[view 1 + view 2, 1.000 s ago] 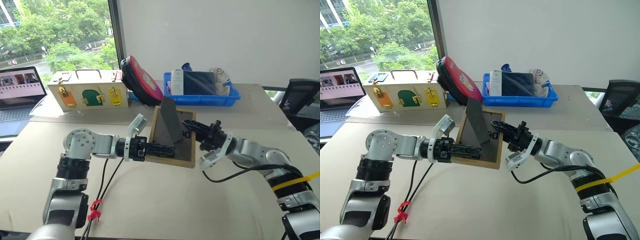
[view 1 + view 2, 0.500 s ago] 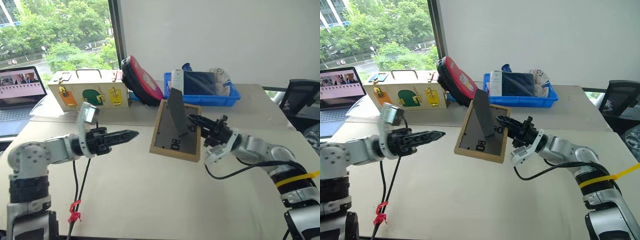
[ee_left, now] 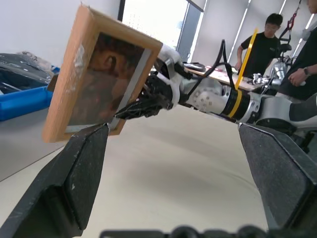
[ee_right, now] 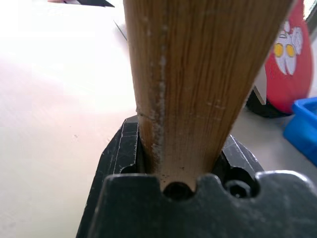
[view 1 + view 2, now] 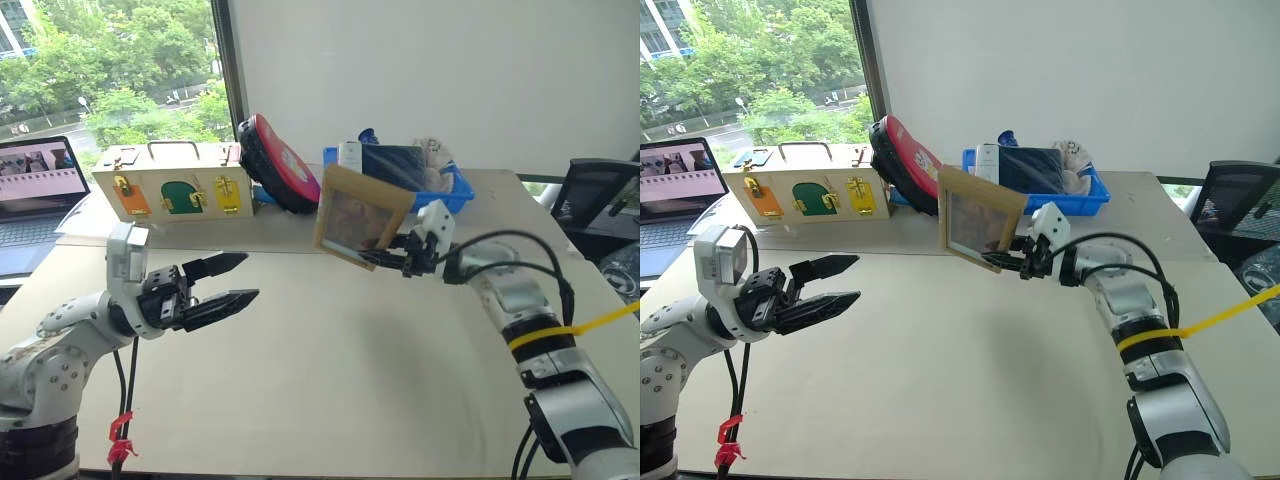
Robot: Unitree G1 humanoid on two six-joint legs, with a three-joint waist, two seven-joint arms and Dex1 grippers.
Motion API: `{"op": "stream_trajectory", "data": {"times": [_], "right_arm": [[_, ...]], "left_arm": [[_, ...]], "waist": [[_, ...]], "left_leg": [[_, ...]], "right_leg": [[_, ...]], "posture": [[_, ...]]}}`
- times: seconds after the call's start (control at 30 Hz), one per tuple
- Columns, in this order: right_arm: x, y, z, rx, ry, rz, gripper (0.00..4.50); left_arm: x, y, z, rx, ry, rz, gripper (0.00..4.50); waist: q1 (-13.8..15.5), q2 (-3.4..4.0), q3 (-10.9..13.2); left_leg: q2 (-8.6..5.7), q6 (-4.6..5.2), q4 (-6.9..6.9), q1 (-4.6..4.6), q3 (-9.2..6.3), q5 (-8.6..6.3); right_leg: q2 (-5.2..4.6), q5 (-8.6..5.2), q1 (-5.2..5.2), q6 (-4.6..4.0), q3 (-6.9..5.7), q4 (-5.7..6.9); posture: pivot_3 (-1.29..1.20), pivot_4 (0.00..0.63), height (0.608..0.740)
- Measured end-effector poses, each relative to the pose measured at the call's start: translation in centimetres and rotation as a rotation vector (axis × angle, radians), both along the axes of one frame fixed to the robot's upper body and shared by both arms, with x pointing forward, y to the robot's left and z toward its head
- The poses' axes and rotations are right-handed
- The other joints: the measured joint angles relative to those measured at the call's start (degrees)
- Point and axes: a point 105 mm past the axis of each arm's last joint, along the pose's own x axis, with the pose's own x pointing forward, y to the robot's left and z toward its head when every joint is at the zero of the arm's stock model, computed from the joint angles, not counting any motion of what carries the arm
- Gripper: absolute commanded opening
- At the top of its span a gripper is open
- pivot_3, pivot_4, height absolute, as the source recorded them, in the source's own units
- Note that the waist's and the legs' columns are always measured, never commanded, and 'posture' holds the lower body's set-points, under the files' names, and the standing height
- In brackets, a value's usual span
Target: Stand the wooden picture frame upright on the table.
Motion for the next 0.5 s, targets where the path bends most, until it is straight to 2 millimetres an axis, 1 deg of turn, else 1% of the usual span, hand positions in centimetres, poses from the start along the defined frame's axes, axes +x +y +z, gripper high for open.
{"op": "stream_trajectory", "data": {"times": [0.07, 0.17, 0.27, 0.33, 0.43, 0.5], "right_arm": [[0.5, 0.3, -0.9, 0.011, 0.117, 0.001, 1.23], [1.5, 0.6, -2.3, 0.012, 0.248, -0.025, 1.23], [2.3, 0.1, -2.8, -0.016, 0.294, -0.068, 1.23], [2.6, 0.0, -3.4, -0.013, 0.334, -0.088, 1.23], [2.5, 0.1, -4.5, -0.007, 0.397, -0.085, 1.23], [2.4, 0.0, -4.8, 0.005, 0.429, -0.074, 1.23]], "left_arm": [[-0.1, 0.0, -0.3, 0.0, 0.001, 0.001, 4.5], [-0.2, 0.2, -0.6, -0.001, 0.003, 0.004, 4.5], [-0.3, 0.4, -0.6, -0.007, 0.005, 0.006, 4.5], [-0.3, 0.5, -0.5, -0.011, 0.002, 0.016, 4.5], [-0.2, 0.7, -0.4, -0.005, -0.004, 0.032, 4.5], [-0.2, 0.8, -0.5, -0.002, 0.003, 0.041, 4.5]], "waist": [[0.0, 0.0, 0.0], [0.0, 0.05, 0.0], [0.0, 0.05, 0.1], [0.0, 0.05, 0.1], [0.0, 0.06, 0.1], [0.0, 0.08, 0.1]], "left_leg": [[0.0, 0.02, -0.03, -0.05, -0.01, -0.02], [0.0, 0.02, -0.05, -0.26, -0.02, -0.02], [0.01, 0.01, -0.01, -0.65, -0.02, 0.0], [0.0, 0.01, 0.0, -0.72, -0.03, 0.0], [0.0, 0.01, -0.01, -0.74, -0.04, 0.0], [0.0, 0.01, -0.01, -0.75, -0.04, 0.0]], "right_leg": [[0.0, -0.04, -0.06, -0.05, -0.04, -0.02], [0.0, -0.04, -0.33, -0.05, -0.04, 0.0], [0.0, -0.03, -0.76, -0.05, -0.05, 0.09], [0.0, -0.03, -0.82, -0.05, -0.07, 0.09], [0.0, -0.03, -0.83, -0.05, -0.09, 0.09], [0.0, -0.03, -0.83, -0.05, -0.08, 0.09]], "posture": [[0.0, 0.15, 0.717], [0.0, 0.15, 0.717], [0.0, 0.15, 0.717], [0.0, 0.15, 0.717], [0.0, 0.15, 0.717], [0.0, 0.15, 0.717]]}}
